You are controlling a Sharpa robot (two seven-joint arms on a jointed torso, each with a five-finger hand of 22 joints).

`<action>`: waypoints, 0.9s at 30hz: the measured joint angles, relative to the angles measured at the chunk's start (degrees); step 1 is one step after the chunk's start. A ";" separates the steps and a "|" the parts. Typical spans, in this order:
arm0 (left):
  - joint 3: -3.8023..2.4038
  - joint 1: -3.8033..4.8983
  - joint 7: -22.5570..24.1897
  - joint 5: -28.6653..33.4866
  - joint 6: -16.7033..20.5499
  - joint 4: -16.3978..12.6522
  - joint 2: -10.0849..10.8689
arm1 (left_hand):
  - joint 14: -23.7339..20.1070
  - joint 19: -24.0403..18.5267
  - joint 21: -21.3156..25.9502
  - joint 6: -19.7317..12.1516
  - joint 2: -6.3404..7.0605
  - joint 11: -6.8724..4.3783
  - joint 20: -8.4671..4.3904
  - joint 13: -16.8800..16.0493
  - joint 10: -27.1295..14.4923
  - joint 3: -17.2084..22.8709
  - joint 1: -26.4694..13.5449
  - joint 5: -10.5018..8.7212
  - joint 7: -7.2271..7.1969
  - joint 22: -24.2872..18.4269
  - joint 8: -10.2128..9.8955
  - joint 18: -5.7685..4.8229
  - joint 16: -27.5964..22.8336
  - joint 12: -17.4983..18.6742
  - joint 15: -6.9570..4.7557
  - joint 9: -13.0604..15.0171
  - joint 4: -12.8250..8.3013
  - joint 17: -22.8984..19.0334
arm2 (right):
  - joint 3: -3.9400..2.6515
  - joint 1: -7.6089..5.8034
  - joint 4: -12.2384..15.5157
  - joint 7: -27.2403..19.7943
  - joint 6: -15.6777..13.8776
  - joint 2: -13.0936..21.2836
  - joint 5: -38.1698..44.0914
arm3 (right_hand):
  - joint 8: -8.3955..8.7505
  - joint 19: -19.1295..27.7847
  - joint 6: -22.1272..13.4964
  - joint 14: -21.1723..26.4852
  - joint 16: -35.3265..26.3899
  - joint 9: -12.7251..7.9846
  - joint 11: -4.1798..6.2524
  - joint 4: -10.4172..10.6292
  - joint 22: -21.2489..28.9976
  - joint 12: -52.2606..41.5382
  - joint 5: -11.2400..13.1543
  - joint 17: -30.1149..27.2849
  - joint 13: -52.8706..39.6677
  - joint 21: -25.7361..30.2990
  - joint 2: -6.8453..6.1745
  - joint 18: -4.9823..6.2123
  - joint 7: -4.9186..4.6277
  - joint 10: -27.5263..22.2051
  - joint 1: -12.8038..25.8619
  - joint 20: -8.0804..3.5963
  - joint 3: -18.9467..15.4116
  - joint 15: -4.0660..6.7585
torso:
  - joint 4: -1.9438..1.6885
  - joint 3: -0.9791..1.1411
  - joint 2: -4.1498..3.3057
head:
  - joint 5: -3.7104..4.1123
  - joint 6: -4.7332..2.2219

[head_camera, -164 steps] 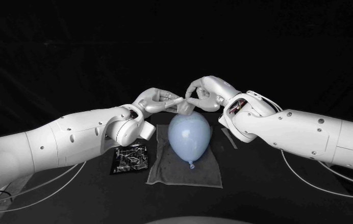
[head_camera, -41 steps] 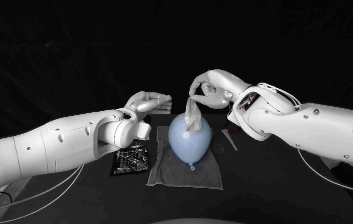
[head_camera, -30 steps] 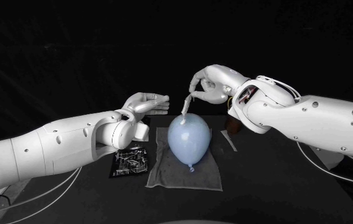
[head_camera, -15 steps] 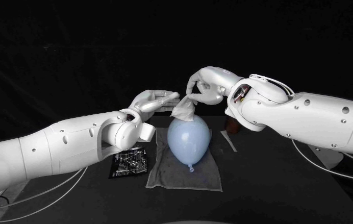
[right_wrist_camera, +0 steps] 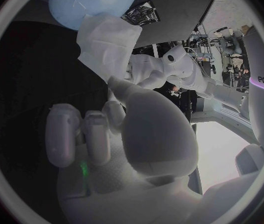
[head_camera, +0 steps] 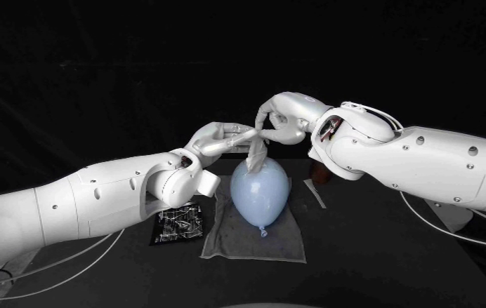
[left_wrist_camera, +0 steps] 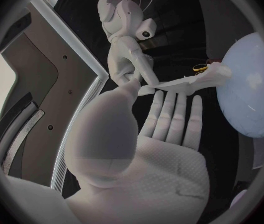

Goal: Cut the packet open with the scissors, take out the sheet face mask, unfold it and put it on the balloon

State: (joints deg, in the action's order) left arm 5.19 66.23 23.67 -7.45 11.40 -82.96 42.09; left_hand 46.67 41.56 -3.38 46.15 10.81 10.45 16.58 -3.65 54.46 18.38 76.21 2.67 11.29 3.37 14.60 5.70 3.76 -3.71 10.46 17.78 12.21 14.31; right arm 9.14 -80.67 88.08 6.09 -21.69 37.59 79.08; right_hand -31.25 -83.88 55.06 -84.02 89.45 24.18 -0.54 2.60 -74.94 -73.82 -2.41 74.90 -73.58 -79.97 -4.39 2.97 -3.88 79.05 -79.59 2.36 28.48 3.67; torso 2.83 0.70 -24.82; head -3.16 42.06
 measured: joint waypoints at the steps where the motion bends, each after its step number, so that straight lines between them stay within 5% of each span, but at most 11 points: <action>1: 0.00 0.00 0.00 -0.18 -0.10 0.02 0.00 | 0.00 0.00 0.00 0.17 0.00 0.09 0.00 -0.01 0.09 -0.22 0.00 0.00 0.08 0.00 0.00 0.00 0.00 0.00 0.00 -0.04 0.22 -0.07 | 0.00 0.00 0.01 0.00 -0.07 0.04 0.01 | 0.00 0.00 0.00 0.00 0.08 0.00 0.01 -0.08 0.00 0.00 -0.05 0.00 -0.03 0.00 0.00 0.00 0.00 -0.01 0.00 0.00 0.08 0.00 | 0.00 0.00 0.00 | 0.01 0.00; 6: 0.00 0.00 -0.07 -0.92 -0.43 0.04 0.08 | 0.00 0.03 0.00 0.74 -0.87 0.73 0.03 -0.08 0.74 -1.57 0.38 0.00 0.30 0.03 0.00 -0.01 0.07 -0.28 0.00 -0.23 1.24 -0.27 | 0.00 0.00 0.53 -0.17 -1.73 0.78 0.03 | 0.02 0.01 -0.01 0.00 0.11 0.00 0.03 -0.16 0.03 0.01 -0.25 0.01 -0.15 -0.21 -0.08 0.01 0.00 -0.01 0.07 0.00 0.16 0.00 | -0.03 -0.02 0.00 | 0.07 0.00; 17: 0.01 0.00 0.28 2.71 -0.27 1.77 1.81 | 1.29 5.98 -0.43 0.95 -3.11 0.94 0.03 -0.07 0.54 -7.26 -1.11 0.00 0.50 0.44 -1.16 -0.02 1.33 -0.28 -0.03 -1.04 4.39 -0.45 | -0.15 0.00 3.33 -6.27 -10.28 3.89 -2.34 | 0.05 0.01 -0.01 0.01 0.09 -0.01 0.23 -0.32 0.03 0.10 -0.25 0.05 -0.05 -0.51 -0.15 0.01 0.01 0.17 0.15 0.01 0.31 -0.01 | -0.06 -0.04 0.07 | -0.24 -0.54; 21: 0.01 0.00 0.58 5.64 -0.22 3.36 2.00 | 2.08 7.10 -0.73 0.95 -5.86 0.94 0.10 -0.07 0.54 -9.14 -3.26 0.00 0.50 0.50 -1.40 0.08 2.00 -0.28 -0.22 -1.31 4.54 -0.45 | -0.37 -0.01 4.92 -10.09 -12.09 5.11 -3.96 | -0.17 0.02 -0.01 0.01 0.08 -0.03 0.22 -0.23 0.01 0.12 -0.25 0.05 0.13 -0.51 -0.15 0.00 0.01 0.15 0.15 0.02 0.40 -0.01 | -0.07 -0.03 0.07 | -0.36 -0.86; 23: 0.01 0.00 0.63 6.85 -0.24 4.10 1.92 | 3.15 8.34 -0.92 0.95 -8.05 0.88 -0.07 -0.07 1.34 -9.74 -4.67 0.00 0.50 0.57 -1.39 1.05 2.61 -0.47 -0.46 -1.50 4.47 -0.37 | -0.45 -0.03 5.60 -11.82 -12.73 5.60 -4.75 | -0.18 0.02 -0.02 0.01 0.07 -0.03 0.22 -0.16 0.01 0.17 -0.25 0.05 0.21 -0.51 -0.15 0.01 0.01 0.14 0.15 0.02 0.47 -0.01 | -0.07 -0.04 0.07 | -0.41 -0.98; 27: 0.01 0.00 0.52 9.01 -0.57 5.79 1.28 | 5.15 11.22 -1.72 1.25 -10.35 0.23 -0.08 -0.08 2.74 -10.48 -3.23 0.00 0.79 0.74 -1.76 3.16 3.78 -0.91 -1.24 -1.80 4.31 0.24 | -0.59 -0.14 6.97 -15.47 -13.93 6.44 -6.40 | -0.18 0.02 -0.02 0.01 -0.03 -0.05 0.29 -0.31 0.00 0.22 -0.24 0.04 0.36 -0.51 -0.15 0.00 0.01 0.05 0.15 0.02 0.62 -0.01 | -0.07 -0.07 0.07 | -0.55 -1.31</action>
State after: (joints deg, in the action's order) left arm 5.20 66.23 24.19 1.56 10.83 -77.17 43.36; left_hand 51.83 52.77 -5.10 47.39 0.46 10.68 16.50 -3.74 57.20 7.90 72.98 2.67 12.08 4.11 12.84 8.86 7.54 -4.61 9.22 15.98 16.52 14.54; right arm 8.55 -80.81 95.05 -9.39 -35.62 44.03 72.69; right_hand -31.43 -83.86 55.04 -84.01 89.41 24.13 -0.24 2.30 -74.94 -73.60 -2.65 74.95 -73.22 -80.48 -4.54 2.97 -3.88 79.10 -79.44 2.38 29.10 3.66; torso 2.76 0.63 -24.75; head -3.71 40.74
